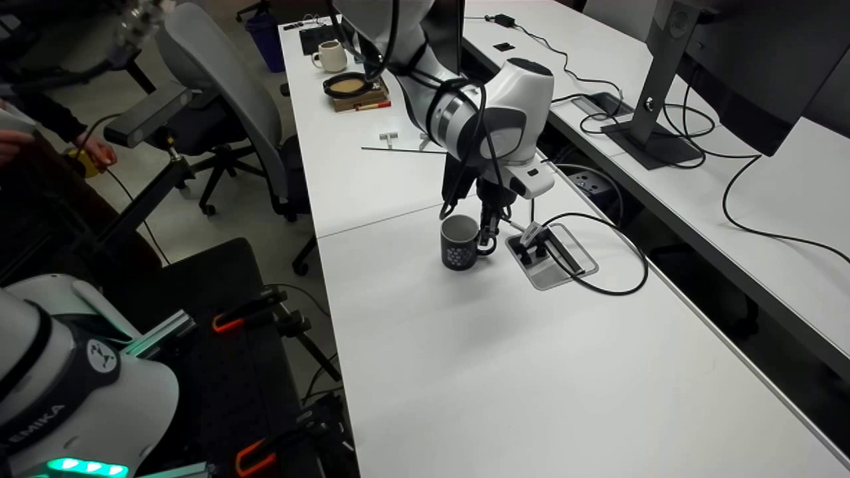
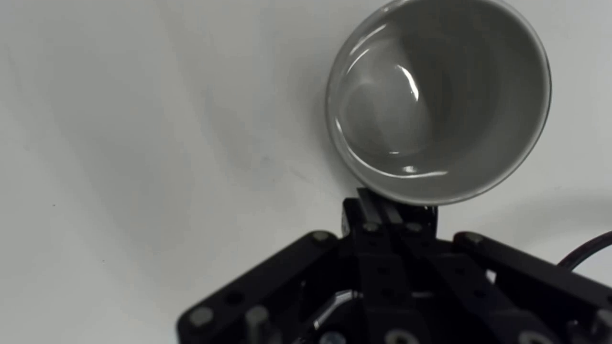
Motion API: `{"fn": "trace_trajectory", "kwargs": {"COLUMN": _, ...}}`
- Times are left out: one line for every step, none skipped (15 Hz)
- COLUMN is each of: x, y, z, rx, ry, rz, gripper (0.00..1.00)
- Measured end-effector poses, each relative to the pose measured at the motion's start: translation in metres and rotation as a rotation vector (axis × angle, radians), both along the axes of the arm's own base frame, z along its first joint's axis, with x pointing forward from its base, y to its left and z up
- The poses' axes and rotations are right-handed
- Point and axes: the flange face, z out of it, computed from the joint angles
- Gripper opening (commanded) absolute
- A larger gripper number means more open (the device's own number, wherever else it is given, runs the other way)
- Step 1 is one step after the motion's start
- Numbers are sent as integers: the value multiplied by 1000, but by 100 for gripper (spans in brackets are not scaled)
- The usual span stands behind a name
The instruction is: Rotate the mug counterclockwise
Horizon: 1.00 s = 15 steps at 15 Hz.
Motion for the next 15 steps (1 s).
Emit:
{"fn": "trace_trajectory", "kwargs": {"x": 2, "y": 1, "z": -1, "rx": -1, "ry": 0, "rz": 4, "gripper": 0}}
{"fn": "trace_trajectory", "kwargs": {"x": 4, "y": 3, "z": -1, "rx": -2, "ry": -1, "rz": 8, "gripper": 0}}
{"fn": "trace_trajectory", "kwargs": {"x": 6, "y": 4, "z": -2, "rx": -3, "ry": -2, "rz": 12, "gripper": 0}}
{"fn": "trace_trajectory", "kwargs": {"x": 7, "y": 6, "z": -2, "rx": -4, "ry": -3, "rz": 17, "gripper": 0}}
{"fn": "trace_trajectory", "kwargs": {"x": 9, "y": 7, "z": -2, "rx": -5, "ry": -5, "rz": 21, "gripper": 0}}
{"fn": "trace_trajectory", "kwargs": {"x": 11, "y": 9, "z": -2, "rx": -6, "ry": -7, "rz": 24, "gripper": 0}}
{"fn": "trace_trajectory", "kwargs": {"x": 12, "y": 10, "z": -2, "rx": -7, "ry": -9, "rz": 28, "gripper": 0}}
{"fn": "trace_trajectory", "kwargs": {"x": 14, "y": 11, "z": -2, "rx": -8, "ry": -11, "rz": 32, "gripper": 0}}
{"fn": "trace_trajectory", "kwargs": {"x": 15, "y": 13, "z": -2, "rx": -9, "ry": -13, "rz": 36, "gripper": 0}}
{"fn": "trace_trajectory", "kwargs": {"x": 17, "y": 14, "z": -1, "rx": -11, "ry": -15, "rz": 40, "gripper": 0}}
{"fn": "trace_trajectory", "kwargs": {"x": 18, "y": 15, "z": -1, "rx": -13, "ry": -16, "rz": 46, "gripper": 0}}
{"fn": "trace_trajectory", "kwargs": {"x": 19, "y": 17, "z": 0, "rx": -15, "ry": -17, "rz": 51, "gripper": 0}}
{"fn": "trace_trajectory", "kwargs": {"x": 20, "y": 18, "z": 1, "rx": -17, "ry": -18, "rz": 56, "gripper": 0}}
{"fn": "trace_trajectory", "kwargs": {"x": 21, "y": 19, "z": 1, "rx": -18, "ry": -18, "rz": 60, "gripper": 0}}
{"fn": "trace_trajectory", "kwargs": {"x": 22, "y": 20, "z": 2, "rx": -20, "ry": -19, "rz": 64, "gripper": 0}}
